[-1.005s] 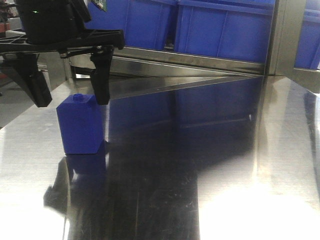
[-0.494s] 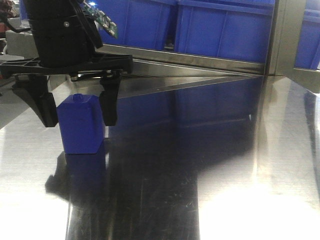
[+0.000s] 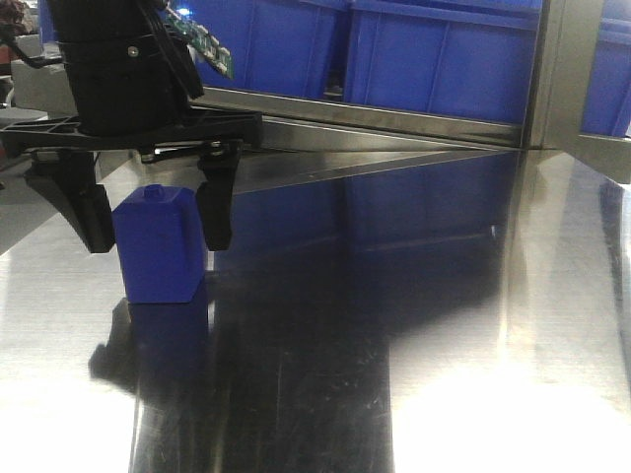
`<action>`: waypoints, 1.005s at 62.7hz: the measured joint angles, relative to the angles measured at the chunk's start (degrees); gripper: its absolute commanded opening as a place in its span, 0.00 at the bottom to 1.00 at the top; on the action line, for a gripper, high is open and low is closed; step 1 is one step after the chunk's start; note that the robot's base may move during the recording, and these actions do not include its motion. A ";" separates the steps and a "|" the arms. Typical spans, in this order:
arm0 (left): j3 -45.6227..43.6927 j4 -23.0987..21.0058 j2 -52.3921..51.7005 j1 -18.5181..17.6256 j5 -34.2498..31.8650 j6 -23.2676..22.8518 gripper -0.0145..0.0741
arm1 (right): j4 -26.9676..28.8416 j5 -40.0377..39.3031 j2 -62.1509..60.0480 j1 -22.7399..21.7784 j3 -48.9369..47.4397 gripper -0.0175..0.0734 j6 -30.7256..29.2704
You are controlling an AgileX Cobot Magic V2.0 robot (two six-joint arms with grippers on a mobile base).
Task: Pick and sort blue part to right shelf
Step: 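Close the left gripper around the blue block, then lift the blue block up and away with the left gripper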
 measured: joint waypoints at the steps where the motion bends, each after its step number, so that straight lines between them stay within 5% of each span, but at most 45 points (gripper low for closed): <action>1: 0.00 0.00 0.00 0.00 0.00 0.00 0.82 | 0.00 0.00 0.00 0.00 0.00 0.60 0.00; 26: 0.00 0.00 0.00 0.00 0.00 0.00 0.82 | 0.00 0.00 0.00 0.00 0.00 0.60 0.00; 45: 0.00 0.00 0.00 0.00 0.00 0.00 0.61 | 0.00 0.00 0.00 0.00 0.00 0.60 0.00; 63: 0.00 0.00 0.00 0.00 0.00 0.00 0.55 | 0.00 0.00 0.00 0.00 0.00 0.60 0.00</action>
